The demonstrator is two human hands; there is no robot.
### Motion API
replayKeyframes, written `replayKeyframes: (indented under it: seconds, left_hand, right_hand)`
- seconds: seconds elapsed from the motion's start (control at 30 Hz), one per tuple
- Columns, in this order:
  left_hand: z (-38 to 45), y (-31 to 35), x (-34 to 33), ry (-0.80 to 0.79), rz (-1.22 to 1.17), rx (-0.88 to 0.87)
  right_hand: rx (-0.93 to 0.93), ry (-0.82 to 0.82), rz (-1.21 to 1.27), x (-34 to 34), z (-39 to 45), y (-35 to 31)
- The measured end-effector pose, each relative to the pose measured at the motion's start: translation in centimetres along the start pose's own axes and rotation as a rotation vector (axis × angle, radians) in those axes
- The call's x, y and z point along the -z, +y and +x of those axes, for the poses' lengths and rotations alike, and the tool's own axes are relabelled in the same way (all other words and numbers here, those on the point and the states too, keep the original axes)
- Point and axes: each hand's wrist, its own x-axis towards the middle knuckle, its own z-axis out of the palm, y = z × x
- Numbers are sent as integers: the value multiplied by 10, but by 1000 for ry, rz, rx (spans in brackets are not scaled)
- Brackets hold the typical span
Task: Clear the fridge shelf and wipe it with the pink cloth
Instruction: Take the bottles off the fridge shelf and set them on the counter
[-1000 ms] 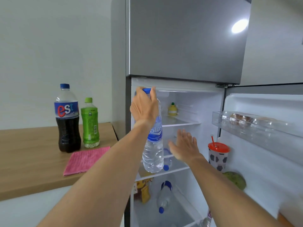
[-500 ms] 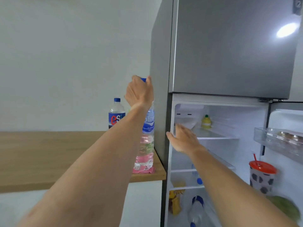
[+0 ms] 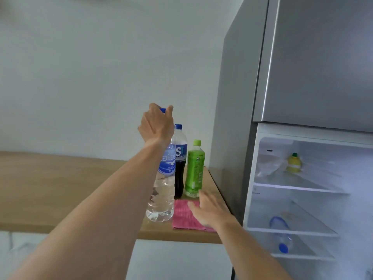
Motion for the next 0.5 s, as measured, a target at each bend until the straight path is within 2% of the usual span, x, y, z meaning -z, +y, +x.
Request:
replayKeyframes:
  seconds: [0.2,0.33,0.5]
  left_hand:
    - [22,-22,3,41,77,-23]
    - [31,-42,1,96,148,-89]
    - [28,-53,-4,85,209,-151]
  right_hand:
    - [-50,-139,-94,-44,18,-11]
    - [-69,-180,-145,-50,34,-11]
    - [-74,-233,-163,-50,43,-11]
